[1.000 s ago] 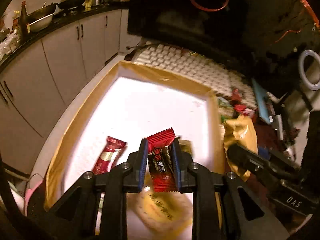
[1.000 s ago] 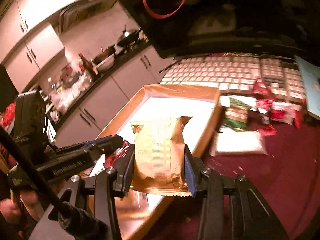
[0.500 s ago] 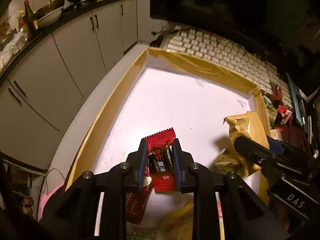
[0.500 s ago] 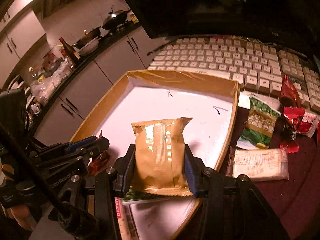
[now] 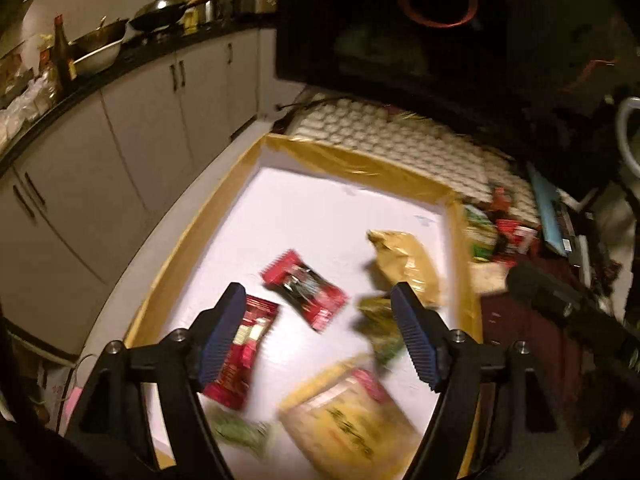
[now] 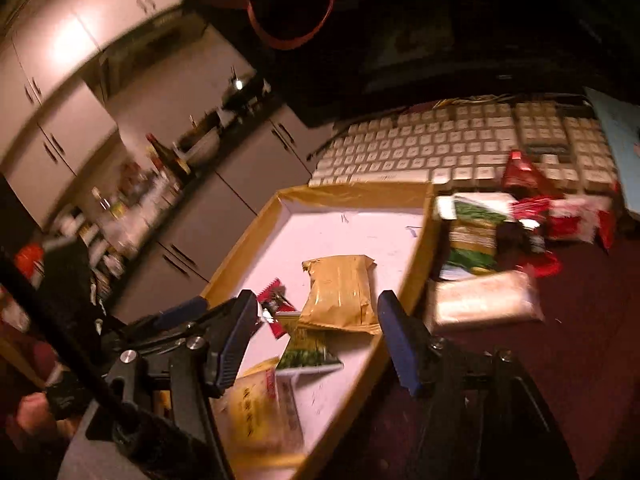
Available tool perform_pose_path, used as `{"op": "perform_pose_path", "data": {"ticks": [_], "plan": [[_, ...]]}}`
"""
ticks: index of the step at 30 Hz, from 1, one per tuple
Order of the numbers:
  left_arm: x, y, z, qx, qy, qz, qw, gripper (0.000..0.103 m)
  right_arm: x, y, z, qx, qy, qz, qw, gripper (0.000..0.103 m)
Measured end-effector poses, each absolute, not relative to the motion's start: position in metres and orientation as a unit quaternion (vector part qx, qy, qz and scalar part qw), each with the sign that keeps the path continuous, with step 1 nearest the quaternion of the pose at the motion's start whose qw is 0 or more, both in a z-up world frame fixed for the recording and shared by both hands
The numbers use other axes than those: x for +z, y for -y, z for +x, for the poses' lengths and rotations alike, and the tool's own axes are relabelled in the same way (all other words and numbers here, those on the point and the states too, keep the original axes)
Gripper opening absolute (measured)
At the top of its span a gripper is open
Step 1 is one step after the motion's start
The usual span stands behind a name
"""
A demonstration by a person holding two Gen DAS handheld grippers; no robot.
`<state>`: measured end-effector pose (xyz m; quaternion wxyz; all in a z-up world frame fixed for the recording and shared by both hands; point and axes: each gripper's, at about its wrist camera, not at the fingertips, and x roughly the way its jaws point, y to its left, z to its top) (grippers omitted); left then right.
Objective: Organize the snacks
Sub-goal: 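Move both snacks over the white box and open both tools to drop them, then grasp the white cracker pack with the left tool while the right tool grasps a red candy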
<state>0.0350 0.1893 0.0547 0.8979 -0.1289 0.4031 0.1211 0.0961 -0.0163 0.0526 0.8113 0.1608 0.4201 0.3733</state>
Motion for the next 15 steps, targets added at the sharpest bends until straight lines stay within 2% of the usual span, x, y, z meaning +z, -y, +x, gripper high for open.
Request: {"op": "perform_pose_path", "data": {"ticks": [4, 8, 15], "plan": [[0.070, -0.160, 0.028, 0.066, -0.390, -0.120, 0.911, 0.076, 0.054, 0.066, 0.090, 0.336, -0.406, 0.197, 0.827, 0.062], [0.077, -0.117, 0.042, -0.001, -0.403, -0.081, 0.911, 0.076, 0.032, 0.113, 0.092, 0.278, -0.412, 0.244, 0.833, 0.063], [0.053, -0.051, 0.109, -0.040, -0.460, 0.054, 0.886, 0.076, -0.005, 0.153, 0.094, 0.208, -0.416, 0.294, 0.835, 0.062]]}}
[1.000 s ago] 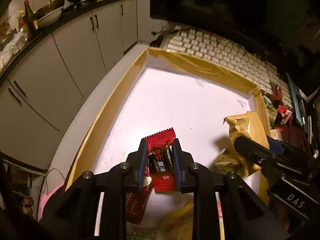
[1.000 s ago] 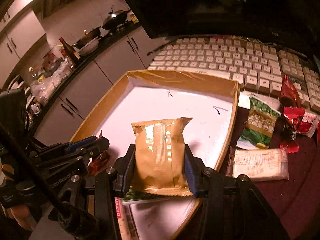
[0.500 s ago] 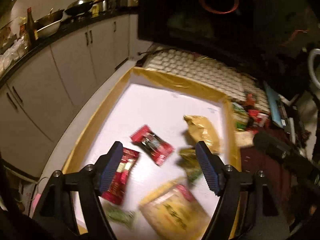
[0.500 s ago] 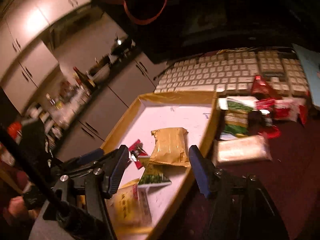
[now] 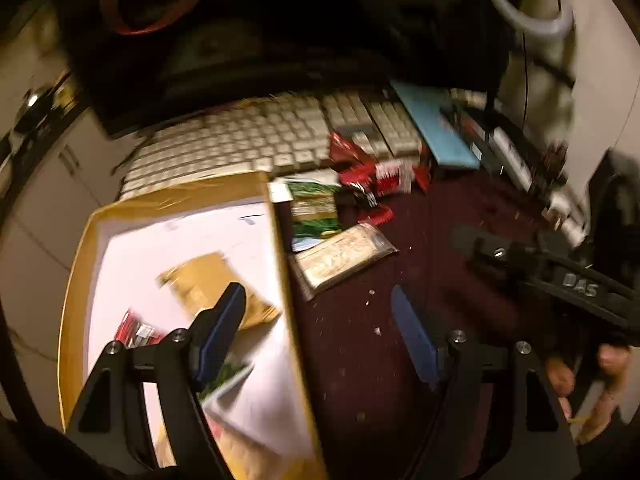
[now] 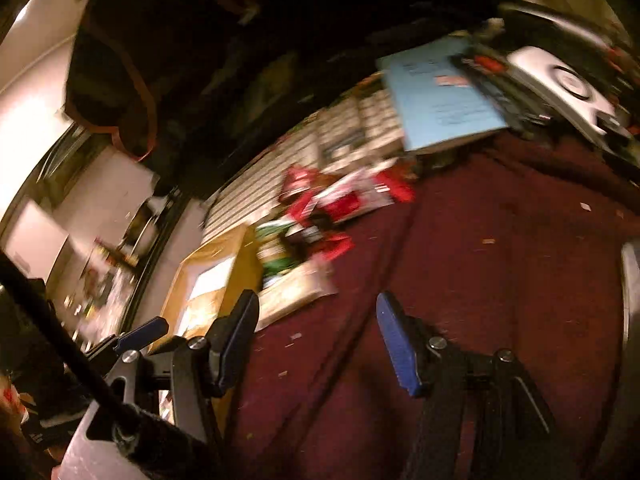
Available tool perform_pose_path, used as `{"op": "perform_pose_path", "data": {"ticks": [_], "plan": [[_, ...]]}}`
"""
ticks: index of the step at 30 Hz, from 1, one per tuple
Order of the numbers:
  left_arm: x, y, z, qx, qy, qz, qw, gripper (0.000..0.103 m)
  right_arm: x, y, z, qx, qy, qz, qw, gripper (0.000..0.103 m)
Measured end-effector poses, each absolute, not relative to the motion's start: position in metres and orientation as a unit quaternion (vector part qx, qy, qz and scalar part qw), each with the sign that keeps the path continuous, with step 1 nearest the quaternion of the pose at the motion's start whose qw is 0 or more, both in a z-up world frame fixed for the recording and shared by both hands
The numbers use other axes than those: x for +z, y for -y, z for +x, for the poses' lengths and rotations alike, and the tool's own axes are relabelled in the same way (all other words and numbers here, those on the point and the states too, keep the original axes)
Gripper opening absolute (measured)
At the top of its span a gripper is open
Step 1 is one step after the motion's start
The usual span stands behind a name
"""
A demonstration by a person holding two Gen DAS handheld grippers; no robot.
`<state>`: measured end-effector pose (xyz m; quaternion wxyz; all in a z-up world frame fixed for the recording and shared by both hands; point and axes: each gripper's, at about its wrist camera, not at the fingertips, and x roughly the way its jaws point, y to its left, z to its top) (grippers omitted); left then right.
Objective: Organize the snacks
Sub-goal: 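Grasp the white cracker pack with the left tool while the right tool grasps a red candy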
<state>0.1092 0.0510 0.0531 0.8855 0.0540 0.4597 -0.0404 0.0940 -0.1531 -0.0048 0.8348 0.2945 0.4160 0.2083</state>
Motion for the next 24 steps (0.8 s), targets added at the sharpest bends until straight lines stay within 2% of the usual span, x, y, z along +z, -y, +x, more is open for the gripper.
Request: {"op": "perform_pose_path", "data": {"ticks": [4, 7, 12, 17, 21, 24], "plan": [[0.028, -0.030, 0.144, -0.061, -0.501, 0.120, 0.855, 0.076, -0.016, 0.159, 0.099, 0.198, -0.416, 0.314, 0.830, 0.062], [0.014, -0.023, 0.164, -0.073, -0.532, 0.132, 0.833, 0.076, -0.019, 0.157, 0.098, 0.194, -0.411, 0.312, 0.835, 0.062], [-0.007, -0.006, 0.186, -0.083, -0.544, 0.205, 0.809, 0.077, -0.014, 0.157, 0.094, 0.198, -0.399, 0.298, 0.844, 0.062], [-0.011, -0.004, 0.193, -0.107, -0.550, 0.192, 0.806, 0.076, -0.015, 0.160, 0.094, 0.198, -0.396, 0.304, 0.844, 0.062], [-0.013, -0.012, 0.191, -0.134, -0.582, 0.143, 0.789, 0.061, -0.019, 0.162, 0.097, 0.204, -0.400, 0.316, 0.836, 0.062], [-0.016, -0.018, 0.182, -0.140, -0.583, 0.144, 0.787, 0.060, -0.019, 0.162, 0.098, 0.207, -0.401, 0.318, 0.834, 0.062]]}}
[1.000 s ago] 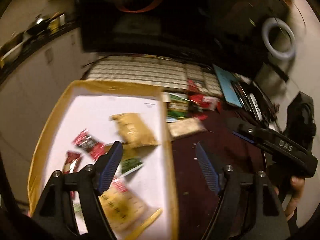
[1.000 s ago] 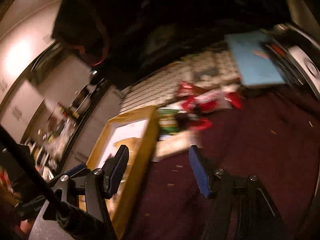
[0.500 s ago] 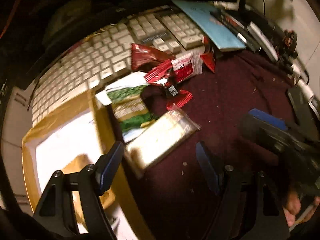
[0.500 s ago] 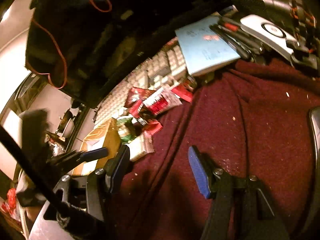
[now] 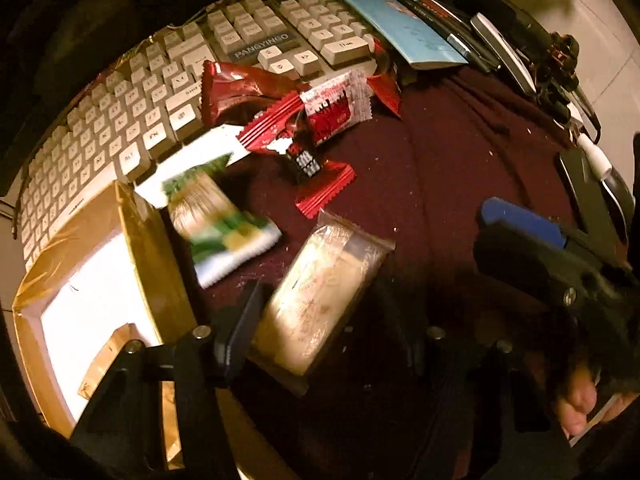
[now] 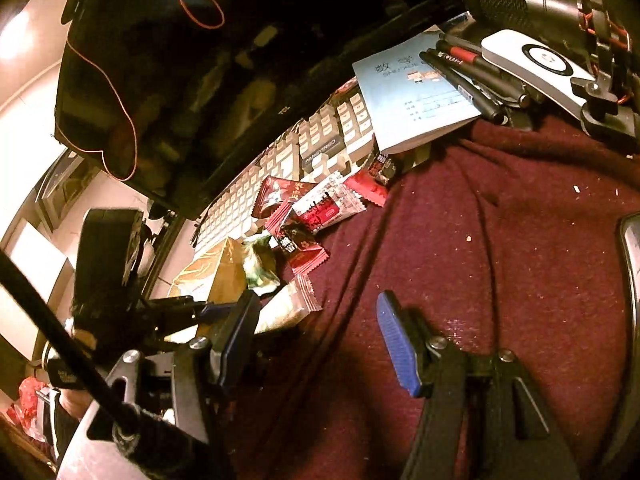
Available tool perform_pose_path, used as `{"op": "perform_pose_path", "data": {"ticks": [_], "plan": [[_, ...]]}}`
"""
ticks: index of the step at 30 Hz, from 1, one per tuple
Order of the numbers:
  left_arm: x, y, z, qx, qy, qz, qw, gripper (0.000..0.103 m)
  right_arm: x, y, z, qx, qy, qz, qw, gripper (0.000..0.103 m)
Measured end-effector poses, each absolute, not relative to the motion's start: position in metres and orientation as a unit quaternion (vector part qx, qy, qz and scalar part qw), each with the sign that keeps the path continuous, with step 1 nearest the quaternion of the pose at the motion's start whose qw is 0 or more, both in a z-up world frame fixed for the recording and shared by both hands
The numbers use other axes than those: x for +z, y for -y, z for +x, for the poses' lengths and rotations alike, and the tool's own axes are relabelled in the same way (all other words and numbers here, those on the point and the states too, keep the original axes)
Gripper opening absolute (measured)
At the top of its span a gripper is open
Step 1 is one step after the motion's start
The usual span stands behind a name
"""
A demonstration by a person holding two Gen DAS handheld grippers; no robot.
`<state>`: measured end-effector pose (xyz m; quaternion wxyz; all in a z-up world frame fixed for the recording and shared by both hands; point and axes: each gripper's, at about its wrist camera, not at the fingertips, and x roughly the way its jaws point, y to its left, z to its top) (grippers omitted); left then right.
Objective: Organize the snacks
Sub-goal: 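Grasp the white cracker pack with the left tool while the right tool grasps a red candy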
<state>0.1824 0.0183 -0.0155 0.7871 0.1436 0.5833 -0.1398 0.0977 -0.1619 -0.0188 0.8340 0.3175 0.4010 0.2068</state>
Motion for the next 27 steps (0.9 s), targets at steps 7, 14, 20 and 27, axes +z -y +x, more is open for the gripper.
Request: {"op": "perform_pose_path", "data": {"ticks": [7, 14, 20, 27], "plan": [[-0.019, -0.010, 0.182, -0.129, -0.573, 0.151, 0.795, 0.048, -0.018, 0.162, 0.095, 0.205, -0.401, 0.317, 0.835, 0.062], [-0.017, -0.005, 0.151, -0.100, -0.559, 0.132, 0.812, 0.035, -0.018, 0.159, 0.097, 0.210, -0.407, 0.313, 0.832, 0.062], [0.018, -0.040, 0.106, -0.086, -0.506, 0.010, 0.858, 0.035, -0.017, 0.148, 0.104, 0.248, -0.429, 0.294, 0.817, 0.062], [0.054, -0.108, 0.059, -0.022, -0.426, -0.103, 0.899, 0.035, 0.020, 0.109, 0.151, 0.223, -0.458, 0.198, 0.837, 0.062]]}}
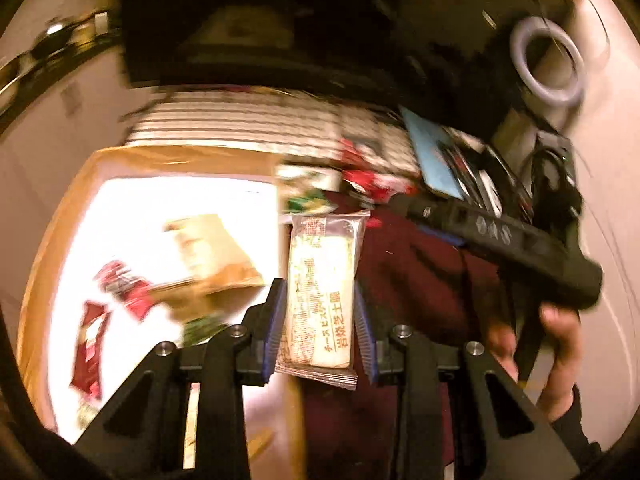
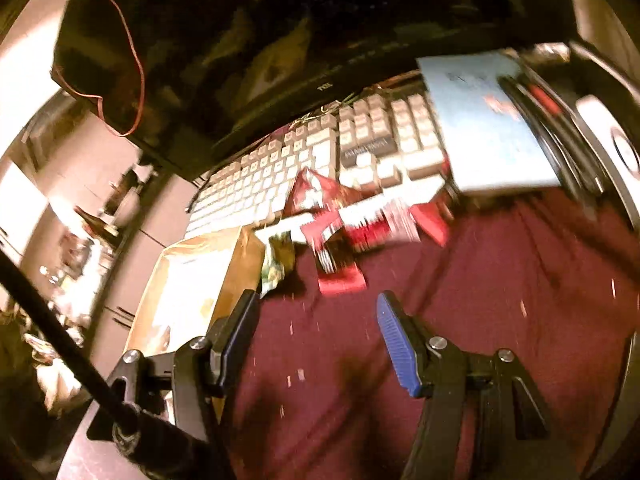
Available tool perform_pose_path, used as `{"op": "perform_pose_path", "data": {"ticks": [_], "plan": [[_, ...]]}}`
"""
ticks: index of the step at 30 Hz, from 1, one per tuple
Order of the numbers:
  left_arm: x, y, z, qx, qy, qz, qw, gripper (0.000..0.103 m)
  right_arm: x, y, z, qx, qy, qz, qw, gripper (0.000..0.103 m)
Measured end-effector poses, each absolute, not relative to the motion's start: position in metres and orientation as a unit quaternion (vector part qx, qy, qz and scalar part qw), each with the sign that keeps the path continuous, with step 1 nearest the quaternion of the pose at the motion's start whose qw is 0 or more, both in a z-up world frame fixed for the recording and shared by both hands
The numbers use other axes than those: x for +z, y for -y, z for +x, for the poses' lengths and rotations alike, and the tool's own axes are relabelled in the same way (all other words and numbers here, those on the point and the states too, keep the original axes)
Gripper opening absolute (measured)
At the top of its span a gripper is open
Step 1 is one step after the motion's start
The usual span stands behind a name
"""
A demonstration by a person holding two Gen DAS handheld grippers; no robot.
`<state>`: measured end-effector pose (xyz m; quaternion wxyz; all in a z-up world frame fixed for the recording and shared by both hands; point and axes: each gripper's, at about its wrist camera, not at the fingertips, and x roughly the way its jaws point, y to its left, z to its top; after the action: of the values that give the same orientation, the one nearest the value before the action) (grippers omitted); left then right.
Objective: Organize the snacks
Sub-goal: 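Grasp the white cracker pack with the left tool while the right tool grasps a red candy, then carry both snacks into the white box and open both tools to release them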
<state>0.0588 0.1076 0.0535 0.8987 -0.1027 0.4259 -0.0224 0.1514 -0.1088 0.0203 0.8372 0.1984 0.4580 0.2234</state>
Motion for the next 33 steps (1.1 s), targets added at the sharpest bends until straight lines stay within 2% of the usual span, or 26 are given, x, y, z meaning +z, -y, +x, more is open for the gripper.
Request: {"op": "perform_pose_path", "data": {"ticks": [7, 10, 14, 18, 25, 33], "plan": [[0.058, -0.155, 0.019, 0.051, -0.403, -0.154, 0.901, 0.035, -0.002, 0.072, 0.194, 0.174, -0.494, 0.131, 0.842, 0.043], [0.056, -0.170, 0.003, 0.059, -0.403, -0.161, 0.899, 0.035, -0.013, 0.067, 0.193, 0.169, -0.496, 0.123, 0.843, 0.024], [0.055, -0.171, -0.005, 0.068, -0.396, -0.164, 0.901, 0.035, -0.010, 0.072, 0.181, 0.172, -0.477, 0.125, 0.853, 0.017], [0.056, -0.179, -0.005, 0.076, -0.388, -0.174, 0.902, 0.035, 0.003, 0.077, 0.167, 0.183, -0.458, 0.134, 0.859, 0.013], [0.061, -0.195, 0.007, 0.104, -0.382, -0.175, 0.902, 0.035, 0.046, 0.063, 0.125, 0.265, -0.415, 0.162, 0.855, 0.013], [0.064, -0.226, 0.059, 0.153, -0.385, -0.152, 0.897, 0.035, 0.059, -0.031, 0.129, 0.385, -0.439, 0.110, 0.805, 0.013]]}}
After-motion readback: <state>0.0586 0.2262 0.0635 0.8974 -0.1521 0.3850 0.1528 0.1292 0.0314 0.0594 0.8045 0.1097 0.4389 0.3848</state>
